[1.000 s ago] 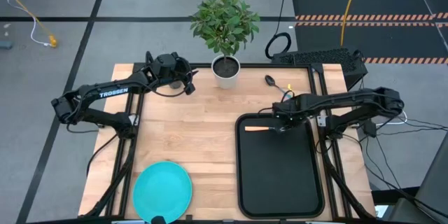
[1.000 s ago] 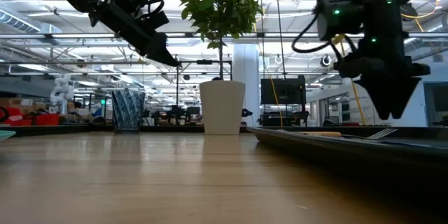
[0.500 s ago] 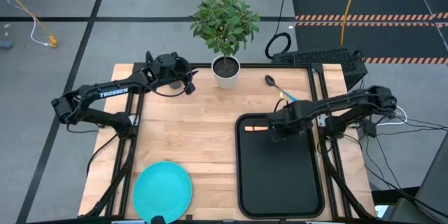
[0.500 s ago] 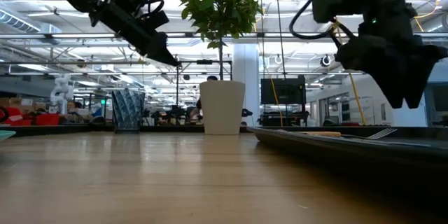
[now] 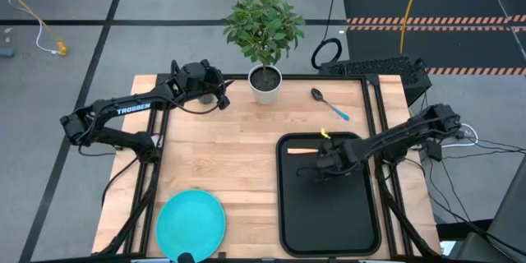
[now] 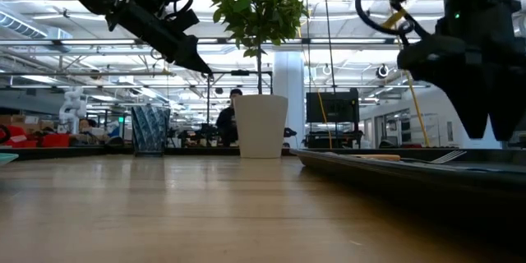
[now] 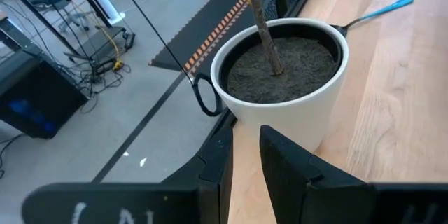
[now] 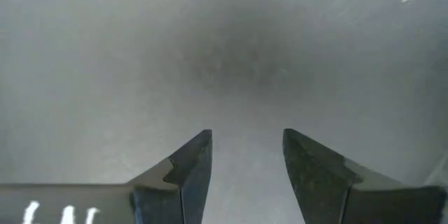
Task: Pick and place plate/cup/fork/spoon on tray
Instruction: Move the black tray to the center of the table
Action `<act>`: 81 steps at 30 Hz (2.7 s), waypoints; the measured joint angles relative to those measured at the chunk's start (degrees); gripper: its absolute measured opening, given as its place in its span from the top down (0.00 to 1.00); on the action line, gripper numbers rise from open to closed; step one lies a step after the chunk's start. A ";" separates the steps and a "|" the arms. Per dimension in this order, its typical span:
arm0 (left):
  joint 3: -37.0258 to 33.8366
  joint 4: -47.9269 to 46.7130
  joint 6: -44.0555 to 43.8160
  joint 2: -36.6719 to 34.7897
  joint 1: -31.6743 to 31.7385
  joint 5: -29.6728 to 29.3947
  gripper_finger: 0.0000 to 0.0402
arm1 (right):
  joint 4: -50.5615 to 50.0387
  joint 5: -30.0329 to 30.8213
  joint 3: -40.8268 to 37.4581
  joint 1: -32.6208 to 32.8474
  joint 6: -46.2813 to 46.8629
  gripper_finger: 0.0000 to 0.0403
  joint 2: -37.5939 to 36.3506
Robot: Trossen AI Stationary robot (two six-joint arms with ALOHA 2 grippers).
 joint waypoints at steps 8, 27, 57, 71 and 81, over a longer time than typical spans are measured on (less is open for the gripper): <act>0.00 0.01 0.00 0.00 0.00 -0.02 0.81 | 6.14 -9.32 -0.01 1.83 -0.89 0.58 8.77; 0.00 0.04 0.17 0.00 0.00 -0.02 0.81 | 7.48 -1.86 0.13 2.50 -18.80 0.58 13.15; 0.00 0.07 0.17 0.00 0.00 -0.04 0.81 | 17.45 8.76 0.19 -0.63 -44.21 0.67 13.38; 0.00 0.02 0.09 0.00 0.00 -0.10 0.81 | -0.15 10.91 11.30 -3.44 -42.92 0.67 8.74; 0.00 0.02 0.06 -0.02 0.00 -0.09 0.81 | -22.28 12.58 9.14 -5.19 -16.42 0.67 -1.02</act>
